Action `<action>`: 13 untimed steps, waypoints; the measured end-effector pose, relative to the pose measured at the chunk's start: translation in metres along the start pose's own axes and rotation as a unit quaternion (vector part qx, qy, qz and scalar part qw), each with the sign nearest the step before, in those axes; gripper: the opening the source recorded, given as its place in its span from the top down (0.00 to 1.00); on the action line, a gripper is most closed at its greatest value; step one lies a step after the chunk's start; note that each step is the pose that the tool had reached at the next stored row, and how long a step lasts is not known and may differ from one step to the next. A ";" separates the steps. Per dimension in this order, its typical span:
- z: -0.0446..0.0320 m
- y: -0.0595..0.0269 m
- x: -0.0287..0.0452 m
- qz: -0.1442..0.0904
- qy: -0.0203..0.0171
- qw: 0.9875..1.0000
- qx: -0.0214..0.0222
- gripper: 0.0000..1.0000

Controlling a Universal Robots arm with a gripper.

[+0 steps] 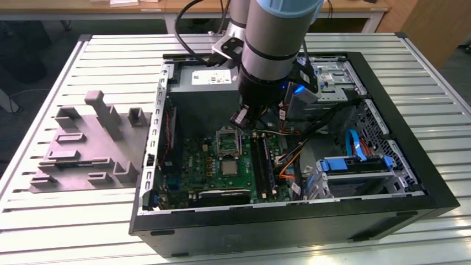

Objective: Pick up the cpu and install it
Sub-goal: 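Close the cpu cover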

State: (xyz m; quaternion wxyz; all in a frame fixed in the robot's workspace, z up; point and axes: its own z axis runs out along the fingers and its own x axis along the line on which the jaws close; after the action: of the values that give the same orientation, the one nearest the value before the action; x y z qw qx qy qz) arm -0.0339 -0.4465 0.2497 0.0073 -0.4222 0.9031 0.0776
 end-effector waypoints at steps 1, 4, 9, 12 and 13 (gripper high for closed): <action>0.0000 0.0000 0.0000 0.000 0.000 1.000 0.000 0.89; 0.0002 -0.0003 -0.0003 0.000 0.000 1.000 0.000 0.89; 0.0003 -0.0004 -0.0003 0.000 0.000 1.000 0.000 0.89; 0.0003 -0.0005 -0.0004 0.000 0.000 1.000 0.000 0.89; 0.0004 -0.0005 -0.0004 0.000 0.000 1.000 0.000 0.89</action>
State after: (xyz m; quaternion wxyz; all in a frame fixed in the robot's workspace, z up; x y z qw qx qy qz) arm -0.0333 -0.4465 0.2493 0.0073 -0.4222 0.9031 0.0777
